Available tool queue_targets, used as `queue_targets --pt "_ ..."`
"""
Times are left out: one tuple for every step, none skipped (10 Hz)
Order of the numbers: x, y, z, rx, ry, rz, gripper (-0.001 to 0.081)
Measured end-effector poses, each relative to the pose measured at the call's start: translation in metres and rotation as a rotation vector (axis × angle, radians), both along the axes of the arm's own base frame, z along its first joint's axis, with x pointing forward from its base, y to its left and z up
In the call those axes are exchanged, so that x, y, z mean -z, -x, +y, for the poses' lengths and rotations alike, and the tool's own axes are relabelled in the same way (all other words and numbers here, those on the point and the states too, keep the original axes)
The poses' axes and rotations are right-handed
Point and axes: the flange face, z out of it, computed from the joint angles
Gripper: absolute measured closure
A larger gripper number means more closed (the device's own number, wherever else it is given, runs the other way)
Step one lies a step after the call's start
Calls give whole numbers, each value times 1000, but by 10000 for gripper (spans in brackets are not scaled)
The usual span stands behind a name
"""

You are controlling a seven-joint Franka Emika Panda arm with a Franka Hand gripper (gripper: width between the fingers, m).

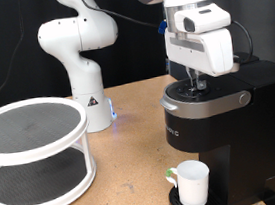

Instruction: Make a cup of coffee with the keurig machine

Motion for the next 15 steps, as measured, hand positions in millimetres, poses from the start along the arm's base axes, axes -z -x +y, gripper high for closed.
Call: queue_targets --pt "0 -1 0 11 1 -12 799" --pt "0 -2 -1 21 -3 -31 799" --pt "0 -2 -2 25 -5 -37 799" --pt "0 -2 -2 28 -3 -38 799" --pt "0 -2 -2 34 2 -39 799" --pt "1 -2 -2 39 12 -36 799" --pt "1 -2 -2 43 20 -25 799" --pt "1 -1 -2 45 26 -9 799" --pt "1 -1 -2 47 31 14 799" --pt "1 -4 -2 48 34 36 799" --pt "1 -7 -2 54 35 64 799" --pt "1 -11 -2 60 38 95 799" --pt "1 -15 -2 61 43 136 799" --pt "1 -19 -2 60 51 180 799" --pt "2 -24 -2 60 59 221 799"
